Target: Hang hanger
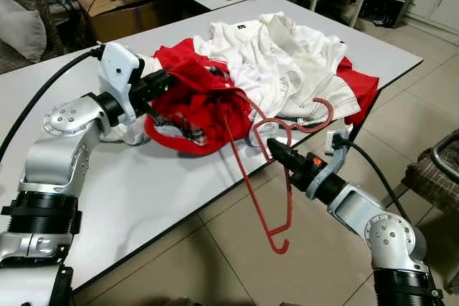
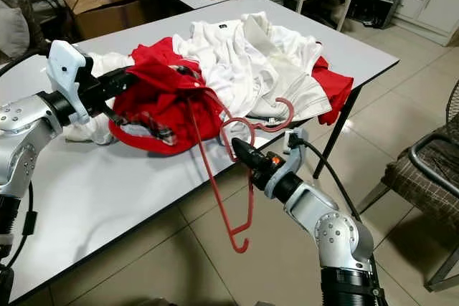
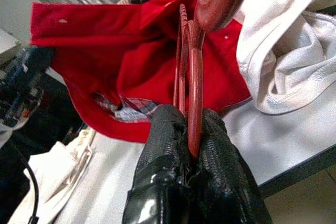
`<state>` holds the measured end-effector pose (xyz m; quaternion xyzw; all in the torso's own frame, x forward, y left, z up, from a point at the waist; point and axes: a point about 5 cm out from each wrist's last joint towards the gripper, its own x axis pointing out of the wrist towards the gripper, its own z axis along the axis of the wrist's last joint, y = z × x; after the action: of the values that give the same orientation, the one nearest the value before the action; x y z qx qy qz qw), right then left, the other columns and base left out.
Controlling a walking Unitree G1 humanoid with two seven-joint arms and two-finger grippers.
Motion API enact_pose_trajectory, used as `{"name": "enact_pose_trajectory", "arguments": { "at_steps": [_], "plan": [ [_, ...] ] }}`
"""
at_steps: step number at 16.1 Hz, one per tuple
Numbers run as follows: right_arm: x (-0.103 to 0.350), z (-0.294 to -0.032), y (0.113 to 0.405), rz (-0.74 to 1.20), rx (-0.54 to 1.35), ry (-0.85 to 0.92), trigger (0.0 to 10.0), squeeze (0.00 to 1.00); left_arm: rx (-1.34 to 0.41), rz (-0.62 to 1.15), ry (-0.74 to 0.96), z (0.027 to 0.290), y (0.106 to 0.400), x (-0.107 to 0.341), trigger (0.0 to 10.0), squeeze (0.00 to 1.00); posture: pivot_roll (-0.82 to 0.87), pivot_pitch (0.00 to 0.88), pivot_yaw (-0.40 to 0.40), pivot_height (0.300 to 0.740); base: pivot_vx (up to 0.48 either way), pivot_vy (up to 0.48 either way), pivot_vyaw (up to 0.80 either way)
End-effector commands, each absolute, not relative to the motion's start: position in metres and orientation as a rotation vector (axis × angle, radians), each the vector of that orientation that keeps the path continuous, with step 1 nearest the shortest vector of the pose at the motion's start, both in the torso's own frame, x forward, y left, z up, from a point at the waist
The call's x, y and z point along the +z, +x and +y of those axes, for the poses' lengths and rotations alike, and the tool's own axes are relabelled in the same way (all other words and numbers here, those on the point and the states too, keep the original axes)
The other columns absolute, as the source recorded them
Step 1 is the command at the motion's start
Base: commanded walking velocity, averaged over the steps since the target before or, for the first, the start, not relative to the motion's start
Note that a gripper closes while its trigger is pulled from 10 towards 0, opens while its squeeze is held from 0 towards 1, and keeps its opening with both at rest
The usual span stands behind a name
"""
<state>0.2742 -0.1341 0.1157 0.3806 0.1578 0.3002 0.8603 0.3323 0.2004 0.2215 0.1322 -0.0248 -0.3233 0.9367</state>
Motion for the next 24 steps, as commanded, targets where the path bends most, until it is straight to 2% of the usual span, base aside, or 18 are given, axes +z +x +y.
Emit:
{"name": "enact_pose_trajectory", "arguments": {
  "at_steps": [1, 2, 4, 6, 7, 8, 10, 12, 16, 20, 21, 24],
  "plan": [
    [0.115, -0.135, 0.283, 0.333, 0.594, 0.802, 10.0, 0.00, -0.668, -0.005, 0.295, 0.202, 0.329, 0.216, 0.0, 0.00, -0.08, 0.000, 0.041, 0.740, 0.000, 0.000, 0.00],
    [0.108, -0.136, 0.289, 0.380, 0.533, 0.798, 10.0, 0.00, -0.682, -0.011, 0.281, 0.199, 0.328, 0.217, 0.0, 0.00, -0.08, 0.000, 0.041, 0.740, 0.000, 0.000, 0.00],
    [0.103, -0.128, 0.296, 0.417, 0.544, 0.777, 10.0, 0.00, -0.719, -0.007, 0.254, 0.191, 0.325, 0.219, 0.0, 0.00, -0.08, 0.000, 0.042, 0.740, 0.000, 0.000, 0.00],
    [0.120, -0.120, 0.305, 0.308, 0.555, 0.779, 10.0, 0.00, -0.688, 0.088, 0.360, 0.197, 0.324, 0.205, 0.0, 0.00, -0.07, 0.000, 0.030, 0.740, 0.000, 0.000, 0.00],
    [0.127, -0.123, 0.310, 0.260, 0.475, 0.756, 10.0, 0.00, -0.596, 0.124, 0.387, 0.206, 0.329, 0.199, 0.0, 0.00, -0.05, 0.000, 0.019, 0.740, 0.000, 0.000, 0.00],
    [0.127, -0.123, 0.311, 0.260, 0.459, 0.750, 10.0, 0.00, -0.577, 0.124, 0.387, 0.207, 0.330, 0.199, 0.0, 0.00, -0.05, 0.000, 0.019, 0.740, 0.000, 0.000, 0.00],
    [0.121, -0.115, 0.293, 0.400, 0.466, 0.716, 10.0, 0.00, -0.467, 0.079, 0.352, 0.210, 0.337, 0.210, 0.0, 0.00, -0.05, 0.000, 0.015, 0.740, 0.000, 0.000, 0.00],
    [0.115, -0.117, 0.283, 0.453, 0.449, 0.725, 10.0, 0.00, -0.418, 0.035, 0.338, 0.210, 0.342, 0.219, 0.0, 0.00, -0.05, 0.000, 0.021, 0.740, 0.000, 0.000, 0.00],
    [0.120, -0.130, 0.271, 0.453, 0.445, 0.760, 10.0, 0.00, -0.370, -0.149, 0.227, 0.217, 0.346, 0.257, 0.0, 0.00, -0.08, 0.000, 0.039, 0.740, 0.000, 0.000, 0.00],
    [0.136, -0.132, 0.295, 0.349, 0.475, 0.792, 10.0, 0.00, -0.462, -0.130, 0.240, 0.213, 0.341, 0.260, 0.0, 0.00, -0.07, 0.000, 0.031, 0.740, 0.000, 0.000, 0.00],
    [0.155, -0.131, 0.314, 0.267, 0.513, 0.745, 10.0, 0.00, -0.418, -0.135, 0.281, 0.222, 0.341, 0.263, 0.0, 0.00, -0.05, 0.000, 0.003, 0.740, 0.000, 0.000, 0.00],
    [0.210, -0.141, 0.334, 0.028, 0.571, 0.769, 10.0, 0.00, -0.278, -0.281, 0.307, 0.255, 0.338, 0.305, 0.0, 0.00, -0.04, 0.000, -0.020, 0.740, 0.000, 0.000, 0.00]
  ]
}}
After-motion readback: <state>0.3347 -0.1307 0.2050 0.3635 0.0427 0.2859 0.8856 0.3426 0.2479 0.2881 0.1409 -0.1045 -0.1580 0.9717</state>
